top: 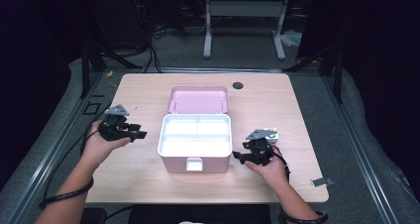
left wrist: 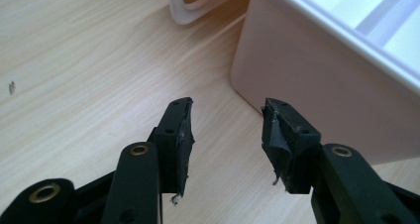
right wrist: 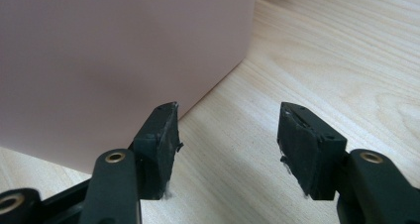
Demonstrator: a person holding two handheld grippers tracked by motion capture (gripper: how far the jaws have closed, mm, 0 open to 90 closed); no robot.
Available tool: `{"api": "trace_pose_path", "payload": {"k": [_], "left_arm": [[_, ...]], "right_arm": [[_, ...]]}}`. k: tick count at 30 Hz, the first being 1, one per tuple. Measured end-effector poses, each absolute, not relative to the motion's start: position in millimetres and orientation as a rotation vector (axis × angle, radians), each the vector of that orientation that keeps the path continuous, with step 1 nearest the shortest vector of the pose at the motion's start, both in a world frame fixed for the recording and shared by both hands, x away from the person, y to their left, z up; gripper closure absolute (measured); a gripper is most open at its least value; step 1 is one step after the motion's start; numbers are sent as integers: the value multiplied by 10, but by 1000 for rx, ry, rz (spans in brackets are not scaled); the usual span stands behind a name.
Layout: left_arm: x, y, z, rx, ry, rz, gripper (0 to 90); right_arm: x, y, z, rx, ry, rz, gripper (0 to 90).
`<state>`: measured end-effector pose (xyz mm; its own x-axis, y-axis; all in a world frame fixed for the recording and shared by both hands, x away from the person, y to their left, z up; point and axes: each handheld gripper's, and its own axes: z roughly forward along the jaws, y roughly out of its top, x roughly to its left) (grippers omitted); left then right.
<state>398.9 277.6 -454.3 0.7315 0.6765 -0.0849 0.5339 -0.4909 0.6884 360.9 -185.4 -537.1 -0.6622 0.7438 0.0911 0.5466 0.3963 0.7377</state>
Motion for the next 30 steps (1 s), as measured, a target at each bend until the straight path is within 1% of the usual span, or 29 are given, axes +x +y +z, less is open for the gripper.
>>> {"api": "trace_pose_path", "payload": {"k": [7, 8, 9, 10, 13, 22, 30], "left_arm": [[4065, 2760, -4409, 2226, 828, 184, 575], [4087, 2740, -4344, 2237, 777, 164, 579], [4087, 2740, -4344, 2237, 777, 164, 583], [4100, 2706, -4281, 2267, 725, 151, 594], [4118, 2647, -4201, 2316, 653, 124, 601], [4193, 2468, -4065, 2422, 603, 135, 605], [4245, 2109, -3896, 2528, 513, 154, 618]], "right_arm": [[3602, -1853, -5366, 1137, 2400, 1119, 412], [3601, -1860, -5356, 1139, 2412, 1112, 412], [3601, -1860, -5356, 1139, 2412, 1112, 412], [3599, -1860, -5354, 1138, 2412, 1110, 412], [3599, -1852, -5362, 1138, 2399, 1123, 411], [3600, -1853, -5359, 1133, 2398, 1120, 412], [3600, -1855, -5357, 1130, 2397, 1125, 412]]}}
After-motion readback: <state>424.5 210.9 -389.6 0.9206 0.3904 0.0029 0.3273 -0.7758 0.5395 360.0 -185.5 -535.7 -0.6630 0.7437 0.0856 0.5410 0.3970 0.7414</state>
